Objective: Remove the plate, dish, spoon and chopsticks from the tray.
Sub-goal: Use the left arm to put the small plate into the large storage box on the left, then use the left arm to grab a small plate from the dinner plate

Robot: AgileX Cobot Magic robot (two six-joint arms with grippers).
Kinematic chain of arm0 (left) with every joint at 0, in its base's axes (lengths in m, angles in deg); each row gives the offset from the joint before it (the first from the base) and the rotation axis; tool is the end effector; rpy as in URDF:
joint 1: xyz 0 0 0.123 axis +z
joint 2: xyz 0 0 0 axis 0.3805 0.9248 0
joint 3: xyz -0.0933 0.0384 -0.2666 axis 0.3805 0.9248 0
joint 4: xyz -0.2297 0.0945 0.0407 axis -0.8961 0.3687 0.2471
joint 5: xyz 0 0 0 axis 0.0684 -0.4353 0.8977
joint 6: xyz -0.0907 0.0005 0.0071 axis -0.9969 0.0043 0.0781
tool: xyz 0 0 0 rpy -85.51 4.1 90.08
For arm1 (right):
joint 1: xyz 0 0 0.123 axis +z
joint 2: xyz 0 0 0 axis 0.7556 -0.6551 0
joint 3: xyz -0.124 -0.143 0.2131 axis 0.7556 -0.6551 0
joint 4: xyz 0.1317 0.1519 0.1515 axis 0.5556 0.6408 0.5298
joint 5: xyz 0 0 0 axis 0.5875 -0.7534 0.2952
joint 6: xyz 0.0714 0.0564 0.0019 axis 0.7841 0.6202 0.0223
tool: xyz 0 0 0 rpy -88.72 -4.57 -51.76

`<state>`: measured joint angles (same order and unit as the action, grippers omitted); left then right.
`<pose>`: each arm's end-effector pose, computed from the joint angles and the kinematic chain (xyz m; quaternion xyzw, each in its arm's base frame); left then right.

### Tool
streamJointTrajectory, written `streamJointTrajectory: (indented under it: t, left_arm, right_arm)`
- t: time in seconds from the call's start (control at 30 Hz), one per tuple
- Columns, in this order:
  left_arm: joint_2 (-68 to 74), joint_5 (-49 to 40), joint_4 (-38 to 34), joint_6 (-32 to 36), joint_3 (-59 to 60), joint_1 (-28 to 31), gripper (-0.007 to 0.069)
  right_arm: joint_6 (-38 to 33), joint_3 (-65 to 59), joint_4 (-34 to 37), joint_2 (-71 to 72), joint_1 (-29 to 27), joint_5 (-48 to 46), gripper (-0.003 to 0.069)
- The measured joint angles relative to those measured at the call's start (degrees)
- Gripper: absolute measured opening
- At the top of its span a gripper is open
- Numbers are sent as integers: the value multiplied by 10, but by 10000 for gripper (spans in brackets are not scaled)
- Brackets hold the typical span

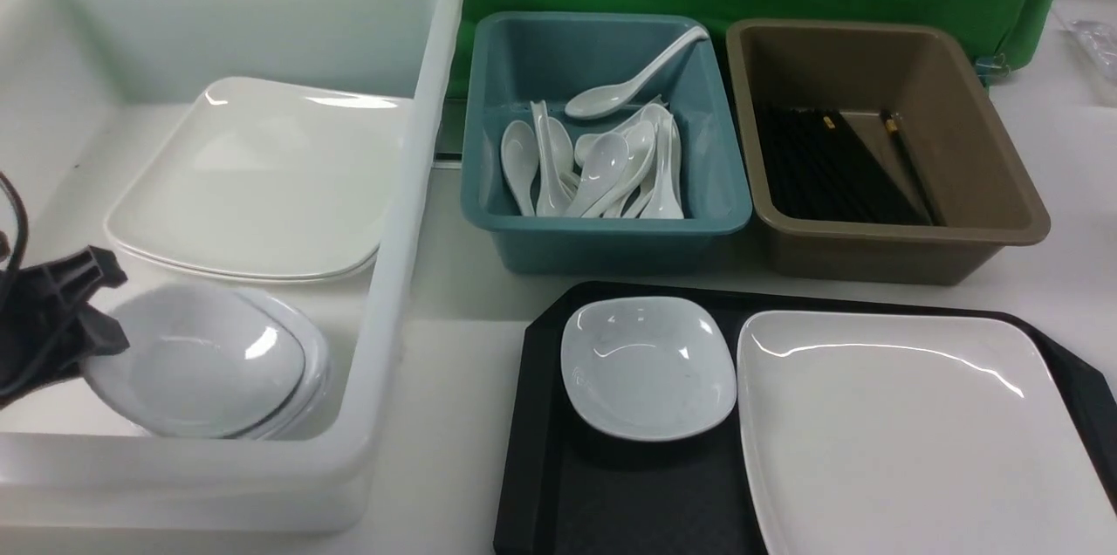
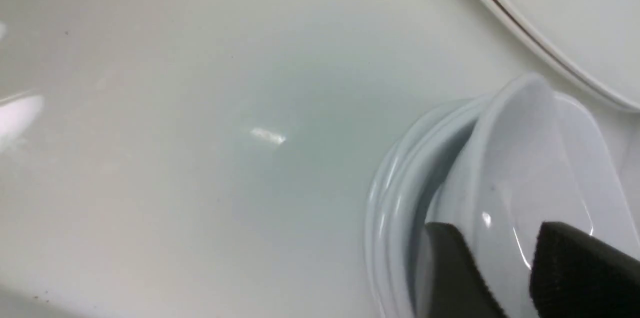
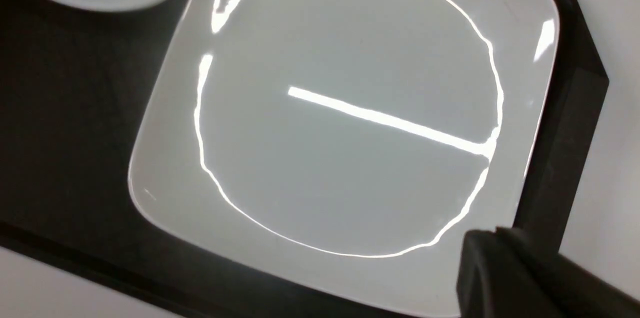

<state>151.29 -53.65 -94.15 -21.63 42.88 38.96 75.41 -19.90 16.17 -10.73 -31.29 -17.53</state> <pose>0.2370 0.0498 0.2317 -0.2265 0.9226 -0.1012 0.2954 0.1578 0.0453 0.3275 -0.1724 0.9186 0.0144 0.3554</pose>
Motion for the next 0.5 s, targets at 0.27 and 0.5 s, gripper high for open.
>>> streamJointTrajectory:
  t: [0.27,0.5]
  left_arm:
    - [-13,-84,7,55,-102,0,514]
    - [-20,-138,3,75,-183,-42,427]
  right_arm:
    - [0,0,6,0,0,-1,35]
    - [0,0,8,0,0,-5,43]
